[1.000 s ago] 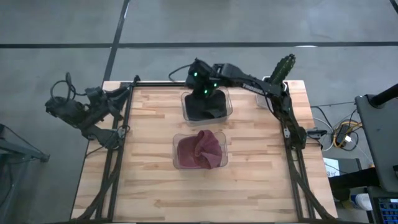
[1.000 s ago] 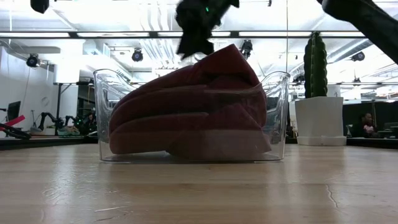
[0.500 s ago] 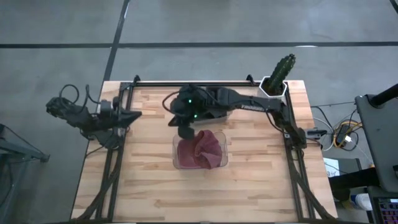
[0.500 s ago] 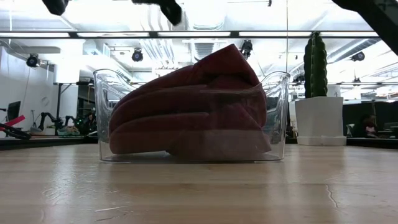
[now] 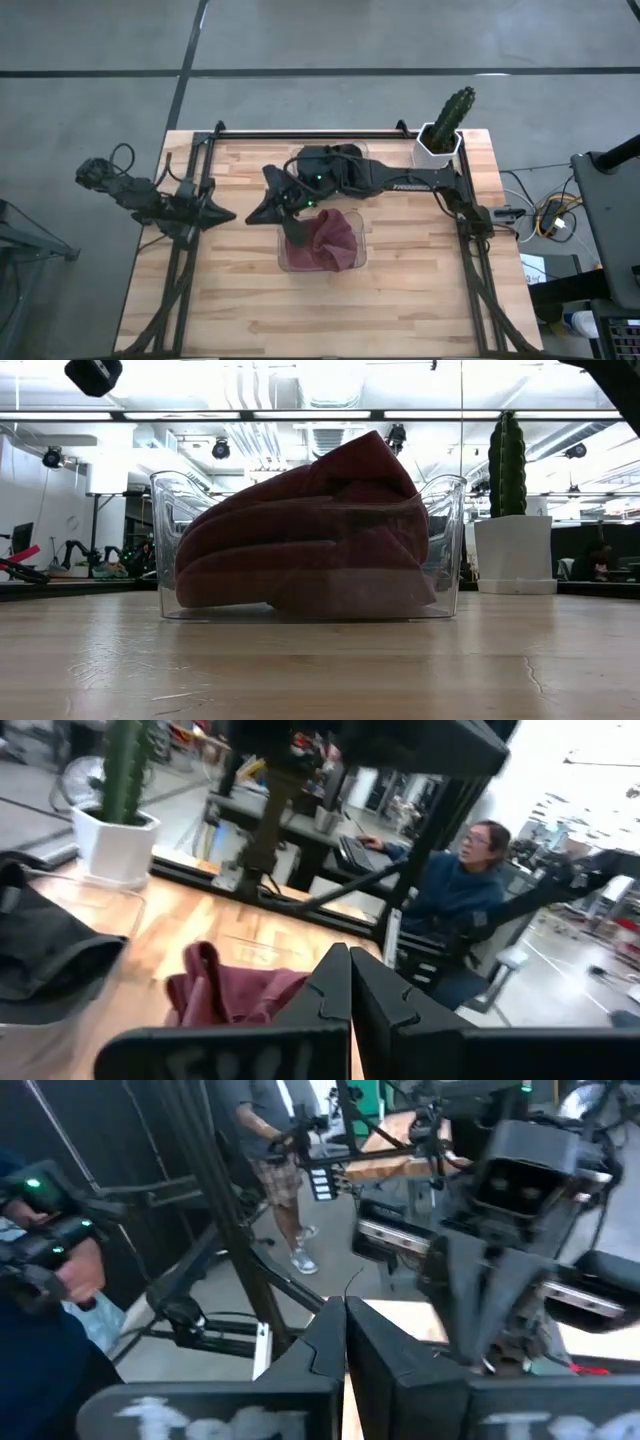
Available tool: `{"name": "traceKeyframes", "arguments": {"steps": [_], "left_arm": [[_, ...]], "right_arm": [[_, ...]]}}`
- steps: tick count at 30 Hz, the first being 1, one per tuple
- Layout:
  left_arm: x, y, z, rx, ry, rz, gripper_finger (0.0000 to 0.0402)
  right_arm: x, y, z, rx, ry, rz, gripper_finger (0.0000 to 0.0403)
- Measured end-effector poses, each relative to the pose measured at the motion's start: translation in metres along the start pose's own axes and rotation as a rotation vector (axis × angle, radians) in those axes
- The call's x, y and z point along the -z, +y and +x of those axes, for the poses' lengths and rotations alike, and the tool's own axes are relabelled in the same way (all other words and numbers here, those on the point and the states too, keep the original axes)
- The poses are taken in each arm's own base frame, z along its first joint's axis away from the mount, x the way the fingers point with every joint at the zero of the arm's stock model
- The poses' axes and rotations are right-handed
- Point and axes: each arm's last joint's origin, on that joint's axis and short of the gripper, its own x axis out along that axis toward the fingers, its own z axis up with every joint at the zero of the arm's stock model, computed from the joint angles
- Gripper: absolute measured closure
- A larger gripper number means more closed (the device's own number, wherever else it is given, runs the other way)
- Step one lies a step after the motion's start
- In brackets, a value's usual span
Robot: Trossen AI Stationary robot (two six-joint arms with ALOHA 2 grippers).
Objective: Pick & Place hat
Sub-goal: Return to Home Position
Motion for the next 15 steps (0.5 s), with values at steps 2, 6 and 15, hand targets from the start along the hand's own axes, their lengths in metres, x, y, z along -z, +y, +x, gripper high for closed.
{"name": "traceKeyframes", "arguments": {"steps": [2, 6, 15], "left_arm": [[0.001, 0.004, -0.005, -0.027, -0.032, -0.004, 0.0401], [0.002, 0.011, -0.02, -0.016, -0.1, -0.05, 0.0401], [0.009, 0.025, -0.043, -0.001, -0.206, -0.122, 0.0401]], "right_arm": [[0.003, 0.001, 0.005, -0.01, -0.028, -0.007, 0.0395], [0.013, -0.004, 0.014, -0.038, -0.12, 0.003, 0.0395], [0.032, 0.002, -0.041, 0.141, -0.037, 0.049, 0.0395]]}}
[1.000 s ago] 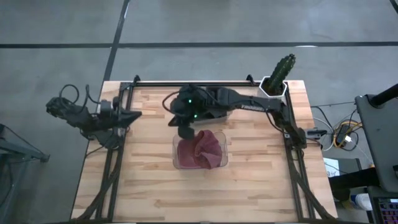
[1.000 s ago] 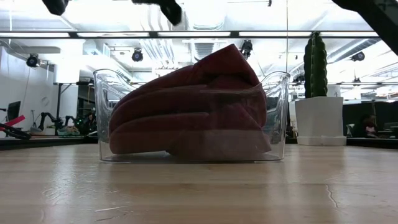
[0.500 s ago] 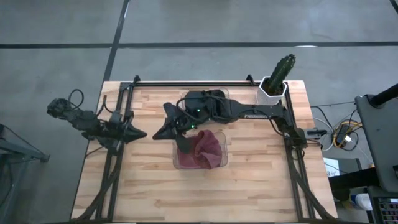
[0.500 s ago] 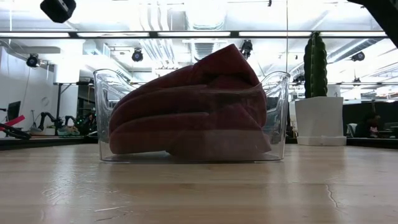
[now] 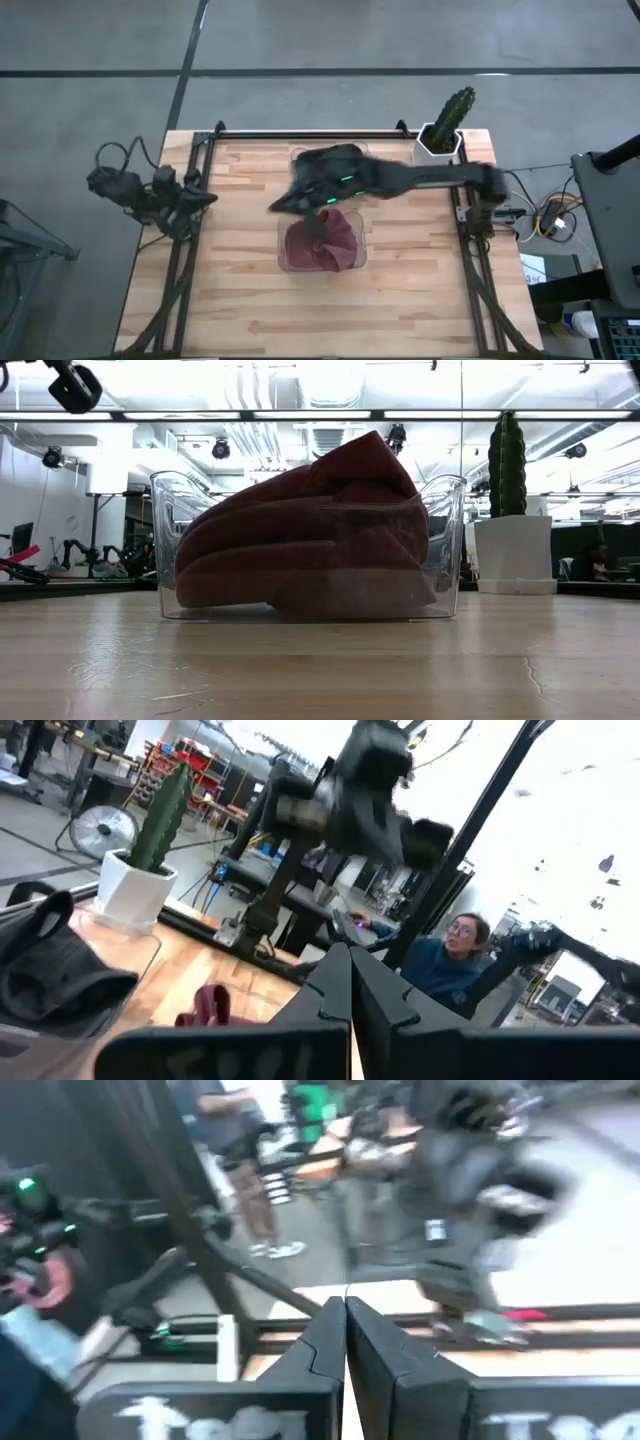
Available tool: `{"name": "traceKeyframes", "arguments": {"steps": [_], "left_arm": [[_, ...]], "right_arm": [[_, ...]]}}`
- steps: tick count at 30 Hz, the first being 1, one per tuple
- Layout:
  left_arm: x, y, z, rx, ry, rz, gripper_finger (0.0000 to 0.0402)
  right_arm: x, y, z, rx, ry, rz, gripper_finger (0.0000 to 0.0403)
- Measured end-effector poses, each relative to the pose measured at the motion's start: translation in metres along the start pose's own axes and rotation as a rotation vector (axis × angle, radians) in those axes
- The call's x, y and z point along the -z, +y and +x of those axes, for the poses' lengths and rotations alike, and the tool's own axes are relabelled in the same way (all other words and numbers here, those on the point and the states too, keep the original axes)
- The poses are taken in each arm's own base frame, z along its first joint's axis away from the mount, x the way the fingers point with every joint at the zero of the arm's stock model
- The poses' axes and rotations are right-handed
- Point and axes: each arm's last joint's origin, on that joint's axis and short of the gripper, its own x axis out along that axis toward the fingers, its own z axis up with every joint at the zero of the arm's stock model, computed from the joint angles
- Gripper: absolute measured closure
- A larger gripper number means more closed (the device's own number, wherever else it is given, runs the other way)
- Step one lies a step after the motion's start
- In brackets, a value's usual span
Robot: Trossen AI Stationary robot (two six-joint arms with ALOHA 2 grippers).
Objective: Pick & Place hat
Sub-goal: Return to Home Position
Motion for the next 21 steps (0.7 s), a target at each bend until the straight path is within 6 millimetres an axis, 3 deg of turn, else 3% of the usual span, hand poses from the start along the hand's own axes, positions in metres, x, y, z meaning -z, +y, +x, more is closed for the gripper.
{"name": "traceKeyframes", "arguments": {"steps": [4, 10, 15, 21], "left_arm": [[0.008, 0.003, 0.002, -0.012, 0.017, -0.003, 0.0401], [0.02, 0.006, 0.005, -0.033, 0.059, 0.008, 0.0401], [0.034, 0.013, 0.005, -0.085, 0.165, 0.122, 0.0401], [0.038, 0.017, 0.006, -0.152, 0.162, 0.164, 0.0401]], "right_arm": [[0.007, 0.009, -0.059, 0.087, -0.043, -0.01, 0.0395], [0.058, 0.01, -0.118, 0.16, -0.053, 0.134, 0.0394], [0.1, 0.006, -0.155, 0.284, -0.048, 0.337, 0.0394], [0.149, 0.011, -0.185, 0.24, 0.098, 0.324, 0.0394]]}}
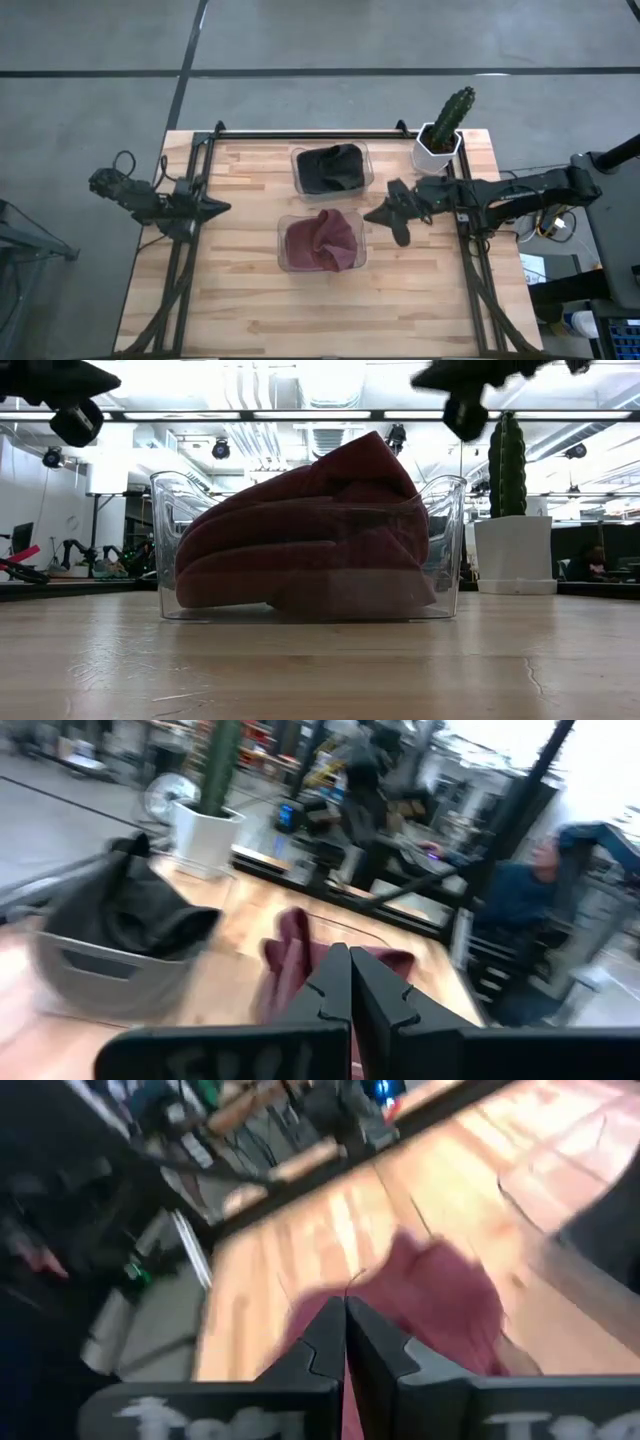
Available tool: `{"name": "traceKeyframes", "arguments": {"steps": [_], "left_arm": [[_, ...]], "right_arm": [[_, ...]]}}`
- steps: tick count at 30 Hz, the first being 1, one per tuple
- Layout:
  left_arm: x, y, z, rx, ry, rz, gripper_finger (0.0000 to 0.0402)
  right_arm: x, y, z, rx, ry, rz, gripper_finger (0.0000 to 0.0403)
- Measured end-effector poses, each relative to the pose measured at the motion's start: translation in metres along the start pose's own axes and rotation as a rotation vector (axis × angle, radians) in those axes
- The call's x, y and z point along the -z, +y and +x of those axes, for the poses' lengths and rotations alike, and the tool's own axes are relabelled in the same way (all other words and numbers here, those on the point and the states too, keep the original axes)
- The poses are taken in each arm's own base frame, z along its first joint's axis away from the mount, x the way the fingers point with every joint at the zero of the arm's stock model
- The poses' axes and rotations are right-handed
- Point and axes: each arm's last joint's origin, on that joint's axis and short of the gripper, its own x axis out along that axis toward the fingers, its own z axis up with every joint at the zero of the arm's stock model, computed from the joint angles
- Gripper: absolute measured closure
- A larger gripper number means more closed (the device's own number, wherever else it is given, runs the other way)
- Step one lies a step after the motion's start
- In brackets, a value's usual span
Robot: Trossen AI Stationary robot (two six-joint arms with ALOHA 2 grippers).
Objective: Pick & Place hat
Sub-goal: Return to Home Position
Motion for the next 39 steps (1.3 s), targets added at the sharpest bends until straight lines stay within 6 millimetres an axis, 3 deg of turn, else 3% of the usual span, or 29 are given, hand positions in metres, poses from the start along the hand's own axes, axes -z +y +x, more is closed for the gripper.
{"name": "traceKeyframes", "arguments": {"steps": [4, 8, 15, 26, 30, 36, 39], "left_arm": [[-0.001, 0.002, 0.0, -0.063, -0.026, 0.023, 0.0401], [0.001, 0.002, 0.0, -0.061, -0.025, 0.093, 0.0401], [0.019, 0.004, 0.009, -0.065, -0.011, 0.152, 0.0401], [0.02, 0.012, 0.001, -0.125, -0.068, 0.148, 0.0401], [0.033, 0.013, 0.007, -0.138, -0.043, 0.149, 0.0401], [0.036, 0.013, 0.008, -0.095, -0.021, 0.12, 0.0401], [0.042, 0.009, 0.012, 0.013, -0.005, 0.099, 0.0401]], "right_arm": [[0.02, -0.005, -0.003, -0.061, -0.111, -0.27, 0.0394], [0.038, -0.014, -0.009, -0.153, -0.248, -0.395, 0.0394], [0.077, -0.042, -0.018, -0.065, -0.179, -0.324, 0.0394], [0.093, -0.051, -0.052, -0.093, -0.353, -0.418, 0.0394], [0.102, -0.057, -0.06, -0.112, -0.403, -0.439, 0.0394], [0.111, -0.063, -0.071, -0.138, -0.479, -0.441, 0.0394], [0.113, -0.064, -0.074, -0.134, -0.502, -0.484, 0.0394]]}}
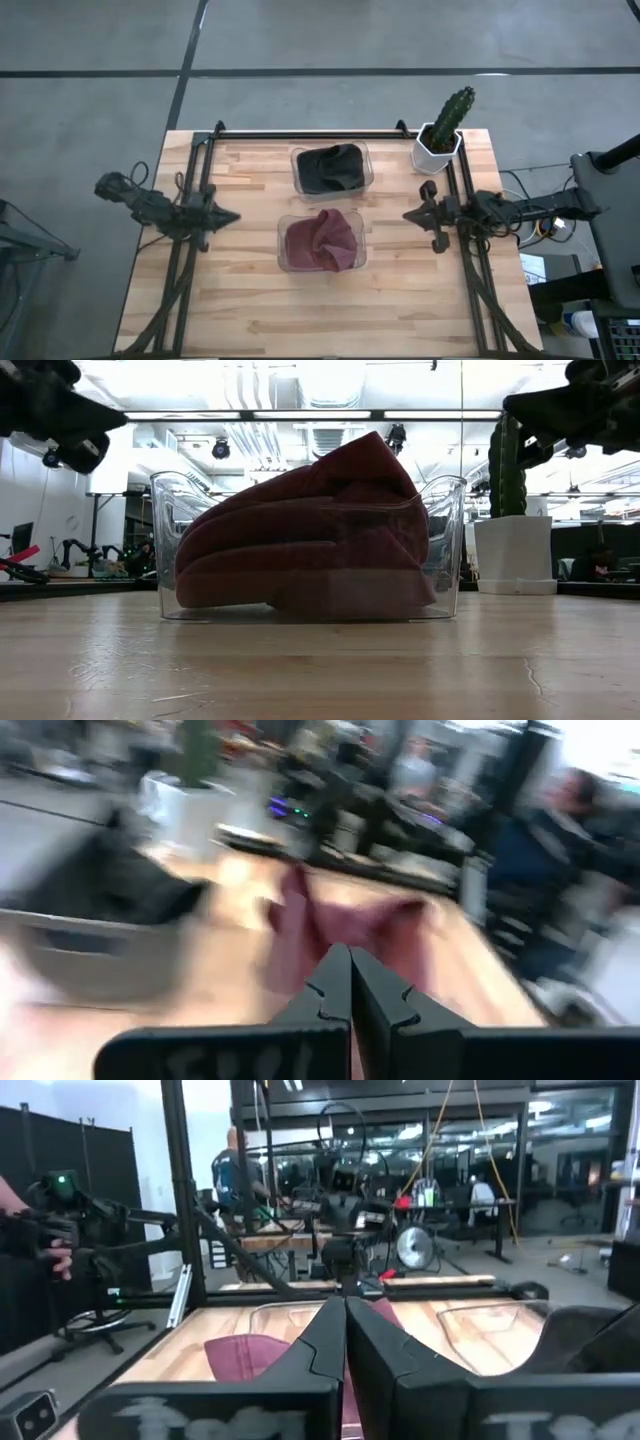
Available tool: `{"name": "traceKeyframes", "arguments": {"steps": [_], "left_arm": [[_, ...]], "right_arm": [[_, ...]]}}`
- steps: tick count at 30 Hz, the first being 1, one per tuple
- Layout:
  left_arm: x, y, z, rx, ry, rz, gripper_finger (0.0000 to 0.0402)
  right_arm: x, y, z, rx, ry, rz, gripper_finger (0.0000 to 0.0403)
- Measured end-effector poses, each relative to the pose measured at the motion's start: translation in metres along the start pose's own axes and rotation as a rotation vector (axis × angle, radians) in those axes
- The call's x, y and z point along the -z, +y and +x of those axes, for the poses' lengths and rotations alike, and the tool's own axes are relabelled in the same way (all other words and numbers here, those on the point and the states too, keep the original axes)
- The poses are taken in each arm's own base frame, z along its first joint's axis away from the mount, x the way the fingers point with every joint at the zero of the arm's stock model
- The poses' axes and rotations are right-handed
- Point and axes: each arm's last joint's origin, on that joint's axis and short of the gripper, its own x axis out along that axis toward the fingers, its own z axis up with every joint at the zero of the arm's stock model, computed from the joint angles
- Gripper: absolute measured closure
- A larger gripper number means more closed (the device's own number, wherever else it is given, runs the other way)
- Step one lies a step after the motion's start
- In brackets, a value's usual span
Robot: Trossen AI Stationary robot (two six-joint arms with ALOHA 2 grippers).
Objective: Pick & Place hat
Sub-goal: Return to Home Position
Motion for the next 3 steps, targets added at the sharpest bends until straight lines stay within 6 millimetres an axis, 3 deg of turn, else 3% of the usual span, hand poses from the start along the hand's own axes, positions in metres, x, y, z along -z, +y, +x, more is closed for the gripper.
{"name": "traceKeyframes", "arguments": {"steps": [3], "left_arm": [[0.012, -0.0056, 0.0068, 0.159, 0.006, -0.02, 0.0401]], "right_arm": [[0.0005, 0.0, -0.0023, -0.003, 0.009, -0.003, 0.0394]]}}
